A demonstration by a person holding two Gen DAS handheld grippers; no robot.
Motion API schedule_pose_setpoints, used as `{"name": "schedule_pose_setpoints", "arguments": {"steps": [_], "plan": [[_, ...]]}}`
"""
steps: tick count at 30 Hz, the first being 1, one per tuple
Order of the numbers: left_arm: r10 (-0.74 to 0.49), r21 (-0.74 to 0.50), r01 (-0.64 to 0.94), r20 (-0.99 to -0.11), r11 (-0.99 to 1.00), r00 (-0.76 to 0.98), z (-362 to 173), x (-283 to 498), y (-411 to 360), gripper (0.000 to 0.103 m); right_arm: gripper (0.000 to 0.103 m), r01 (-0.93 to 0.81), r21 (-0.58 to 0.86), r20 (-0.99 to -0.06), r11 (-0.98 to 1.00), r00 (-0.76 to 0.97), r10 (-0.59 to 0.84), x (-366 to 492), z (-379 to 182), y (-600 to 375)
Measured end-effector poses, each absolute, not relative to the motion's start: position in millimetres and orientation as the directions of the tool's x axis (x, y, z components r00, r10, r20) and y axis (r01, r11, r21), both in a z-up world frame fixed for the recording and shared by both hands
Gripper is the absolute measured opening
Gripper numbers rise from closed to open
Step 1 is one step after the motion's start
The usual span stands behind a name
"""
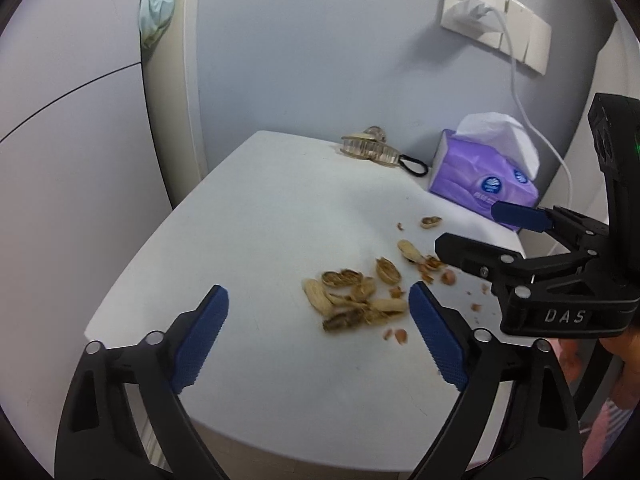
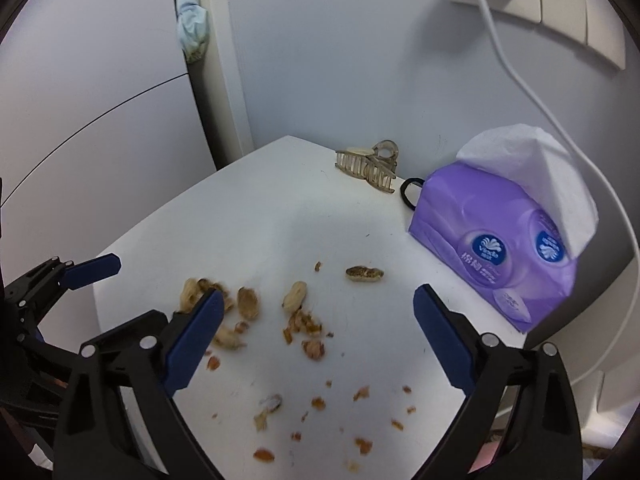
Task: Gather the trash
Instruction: 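Lower the left tool onto a whole peanut shell and close it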
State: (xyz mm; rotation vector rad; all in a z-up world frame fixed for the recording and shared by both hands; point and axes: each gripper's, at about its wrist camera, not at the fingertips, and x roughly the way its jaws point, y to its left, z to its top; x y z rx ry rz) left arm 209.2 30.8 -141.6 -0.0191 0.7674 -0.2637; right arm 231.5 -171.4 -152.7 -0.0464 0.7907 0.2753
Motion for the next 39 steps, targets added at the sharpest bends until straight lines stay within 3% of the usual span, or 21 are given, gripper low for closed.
{"name": "schedule_pose_setpoints", "arguments": {"steps": [2, 8, 18, 28, 32, 39], "plan": [[-0.237, -0.104, 0.231, -0.691, 0.967, 0.682, -146.8, 215.9, 31.3, 0.079, 0.077, -0.272, 0.059, -0.718, 0.96, 0.657, 0.23, 238.7, -157.0, -170.6], [-0.226, -0.104, 0.215, -0.695, 0.971, 0.683, -156.8, 224.3, 33.8, 0.07, 0.075, -0.297, 0.028, -0.729, 0.954, 0.647, 0.223, 245.3, -167.4, -165.3], [-0.193, -0.078, 0.195, -0.701, 0.978, 0.687, -167.6, 228.0, 40.6, 0.045, 0.06, -0.313, 0.038, -0.743, 0.949, 0.626, 0.237, 252.4, -175.3, -160.3], [-0.173, -0.043, 0.202, -0.702, 0.978, 0.691, -172.9, 229.3, 35.0, 0.043, 0.057, -0.319, 0.021, -0.757, 0.948, 0.614, 0.224, 257.7, -178.2, -153.3], [-0.167, -0.044, 0.192, -0.701, 0.98, 0.693, -170.9, 229.4, 37.3, 0.03, 0.051, -0.327, 0.02, -0.765, 0.945, 0.603, 0.225, 259.9, -180.6, -148.8], [-0.162, -0.02, 0.207, -0.698, 0.978, 0.698, -168.5, 227.6, 34.9, 0.03, 0.043, -0.337, 0.024, -0.785, 0.941, 0.576, 0.227, 260.0, -185.1, -144.6]]}}
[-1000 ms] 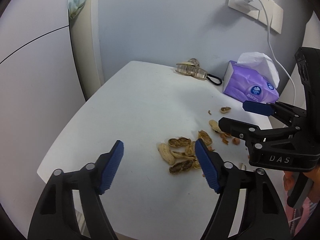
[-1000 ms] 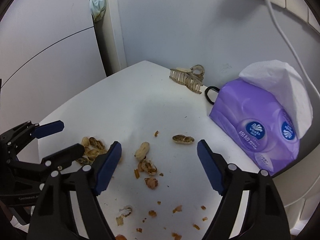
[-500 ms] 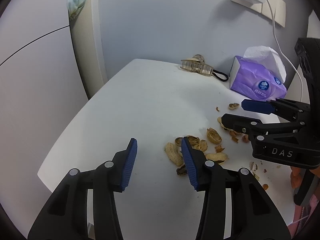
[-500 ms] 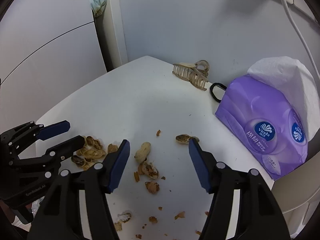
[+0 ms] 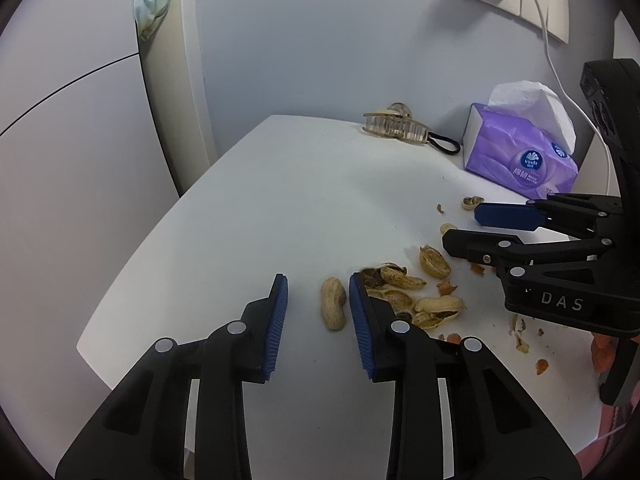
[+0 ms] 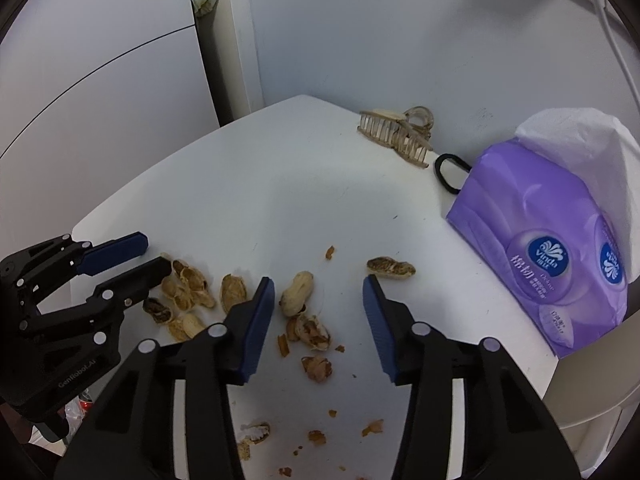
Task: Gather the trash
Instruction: 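Lower the left tool onto a whole peanut shell and close it, then carry the held peanut shell with the left tool to the bin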
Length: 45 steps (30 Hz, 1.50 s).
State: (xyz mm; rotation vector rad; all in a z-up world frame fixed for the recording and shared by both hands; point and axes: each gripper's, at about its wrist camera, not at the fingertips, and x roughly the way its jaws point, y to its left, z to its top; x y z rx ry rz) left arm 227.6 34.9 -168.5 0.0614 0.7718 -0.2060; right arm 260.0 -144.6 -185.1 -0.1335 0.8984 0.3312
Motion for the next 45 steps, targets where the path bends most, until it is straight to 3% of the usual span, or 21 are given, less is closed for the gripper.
{"name": "schedule_pose_setpoints", "arguments": {"steps": [4, 6, 10, 12, 25, 45], "plan": [[-0.161, -0.014, 0.211, -0.694, 0.977, 0.701, -168.7, 226.2, 33.0, 0.028, 0.037, -0.335, 0.009, -0.787, 0.942, 0.579, 0.214, 259.9, -185.1, -140.5], [-0.166, -0.02, 0.211, -0.691, 0.977, 0.704, -168.7, 225.6, 32.8, 0.02, 0.03, -0.339, 0.006, -0.786, 0.941, 0.581, 0.214, 259.8, -185.1, -138.6], [-0.17, -0.029, 0.208, -0.686, 0.978, 0.707, -169.1, 225.3, 32.5, 0.016, 0.024, -0.353, 0.002, -0.785, 0.936, 0.579, 0.22, 259.7, -184.9, -134.4], [-0.171, -0.029, 0.208, -0.684, 0.978, 0.709, -169.4, 224.5, 32.5, 0.011, 0.016, -0.359, 0.006, -0.785, 0.934, 0.577, 0.226, 259.6, -185.0, -133.2], [-0.171, -0.041, 0.195, -0.676, 0.98, 0.717, -169.4, 219.6, 33.7, 0.011, 0.016, -0.344, 0.039, -0.77, 0.938, 0.588, 0.247, 252.5, -178.9, -139.0], [-0.177, -0.047, 0.19, -0.627, 0.981, 0.759, -123.0, 192.4, 39.3, 0.011, 0.016, -0.351, 0.057, -0.733, 0.935, 0.62, 0.277, 222.8, -142.5, -133.3]]}}
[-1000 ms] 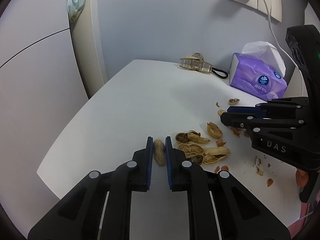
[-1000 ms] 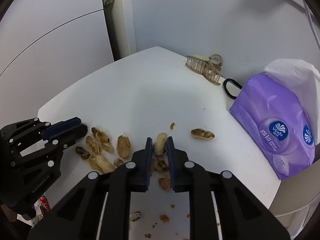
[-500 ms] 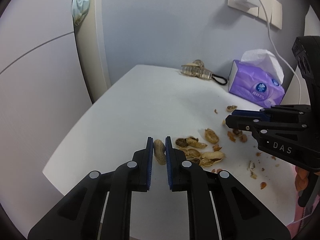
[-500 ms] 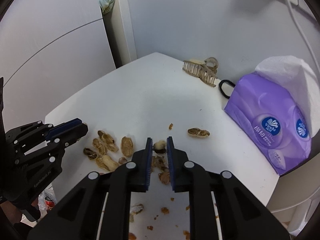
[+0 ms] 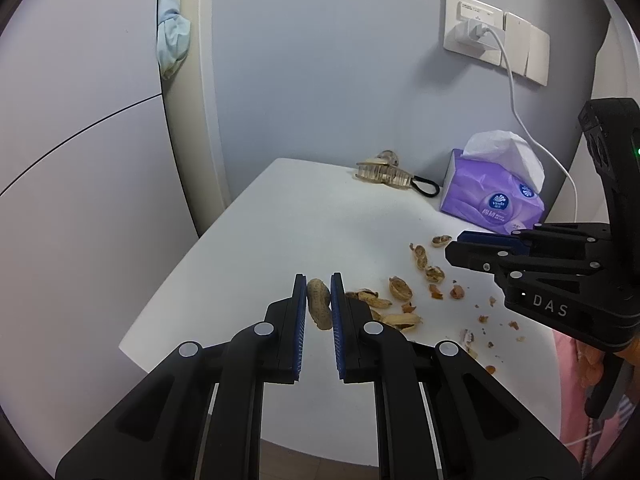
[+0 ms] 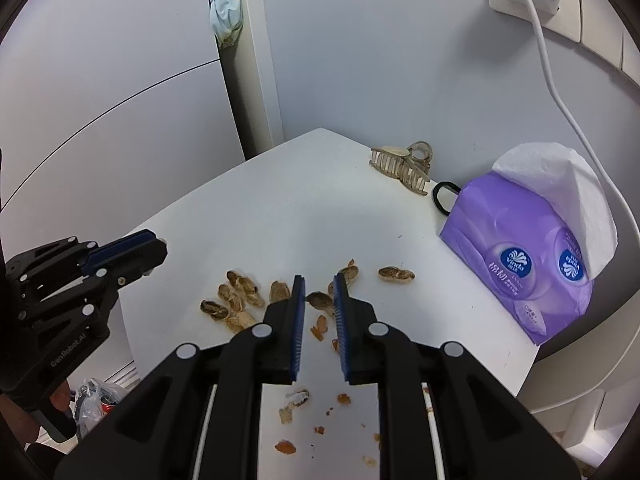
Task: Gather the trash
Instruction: 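Carry the held peanut shell with the left tool to the bin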
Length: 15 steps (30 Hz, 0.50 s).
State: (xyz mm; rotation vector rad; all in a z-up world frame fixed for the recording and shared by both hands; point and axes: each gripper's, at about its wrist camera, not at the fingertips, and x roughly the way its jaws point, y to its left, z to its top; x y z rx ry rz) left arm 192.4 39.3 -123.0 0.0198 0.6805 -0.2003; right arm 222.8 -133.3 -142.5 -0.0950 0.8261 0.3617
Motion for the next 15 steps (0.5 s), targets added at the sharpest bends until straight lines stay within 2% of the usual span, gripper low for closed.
{"name": "schedule_pose_setpoints", "arguments": {"steps": [6, 15], "plan": [[-0.178, -0.049, 0.19, -0.63, 0.981, 0.756, -122.3, 187.2, 40.6, 0.011, 0.016, -0.365, 0.091, -0.707, 0.927, 0.632, 0.318, 215.0, -130.7, -134.5], [-0.166, -0.05, 0.17, -0.607, 0.984, 0.777, -105.6, 168.4, 48.1, 0.011, 0.016, -0.485, 0.093, -0.595, 0.87, 0.673, 0.439, 180.2, -79.0, -110.3]]}}
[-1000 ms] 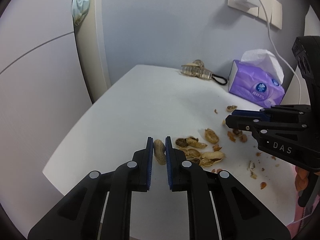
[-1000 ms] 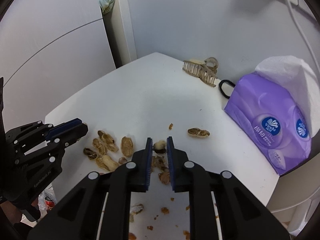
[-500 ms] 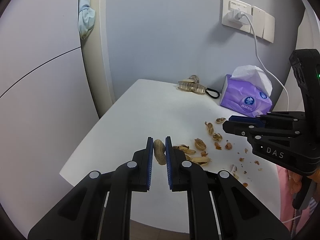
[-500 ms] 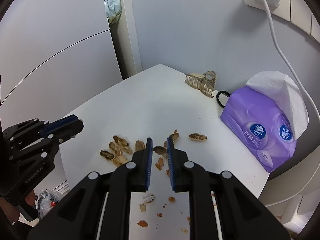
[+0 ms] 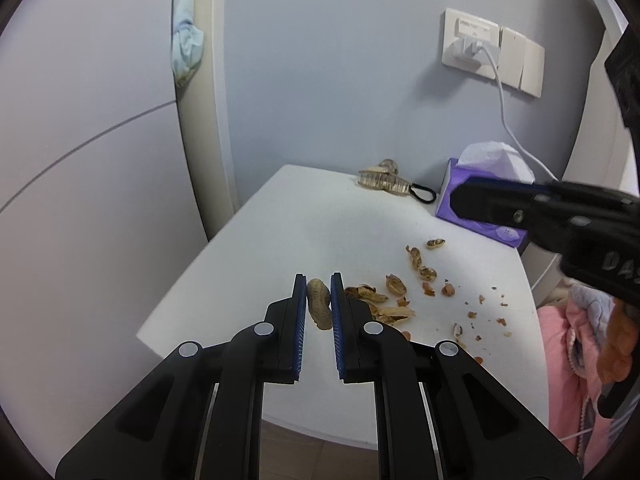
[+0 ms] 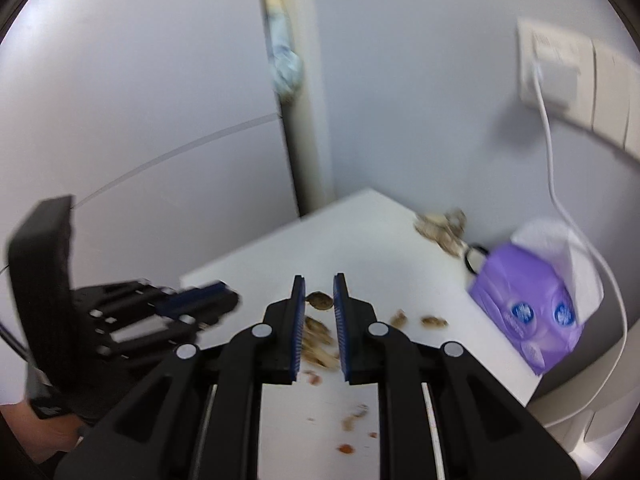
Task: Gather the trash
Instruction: 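Carry the held peanut shell with the left tool to the bin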
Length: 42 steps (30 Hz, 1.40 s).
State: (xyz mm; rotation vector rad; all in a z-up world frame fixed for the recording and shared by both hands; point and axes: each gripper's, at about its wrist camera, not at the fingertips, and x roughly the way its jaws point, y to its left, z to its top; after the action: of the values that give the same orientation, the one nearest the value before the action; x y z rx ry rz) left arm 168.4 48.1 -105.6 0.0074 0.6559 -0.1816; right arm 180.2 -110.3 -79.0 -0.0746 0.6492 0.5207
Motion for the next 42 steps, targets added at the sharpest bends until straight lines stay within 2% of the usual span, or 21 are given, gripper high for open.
{"name": "schedule_pose_setpoints", "arguments": {"steps": [9, 21, 32, 42], "plan": [[-0.114, -0.054, 0.102, -0.577, 0.993, 0.809, -78.4, 127.5, 81.6, 0.011, 0.016, -0.578, 0.085, -0.551, 0.811, 0.651, 0.522, 143.0, -47.1, -67.7], [0.008, -0.037, -0.035, -0.558, 0.999, 0.83, -52.2, 46.3, 147.1, 0.011, 0.016, -0.678, 0.088, -0.551, 0.73, 0.577, 0.603, 91.2, -42.2, -4.8], [0.123, -0.035, -0.172, -0.561, 0.985, 0.819, -51.6, -28.2, 202.5, 0.011, 0.016, -0.765, 0.092, -0.558, 0.638, 0.491, 0.669, 38.1, -45.4, 50.9], [0.21, -0.044, -0.289, -0.585, 0.956, 0.783, -72.6, -88.8, 248.5, 0.011, 0.016, -0.819, 0.102, -0.594, 0.565, 0.406, 0.695, -3.5, -64.7, 94.2]]}}
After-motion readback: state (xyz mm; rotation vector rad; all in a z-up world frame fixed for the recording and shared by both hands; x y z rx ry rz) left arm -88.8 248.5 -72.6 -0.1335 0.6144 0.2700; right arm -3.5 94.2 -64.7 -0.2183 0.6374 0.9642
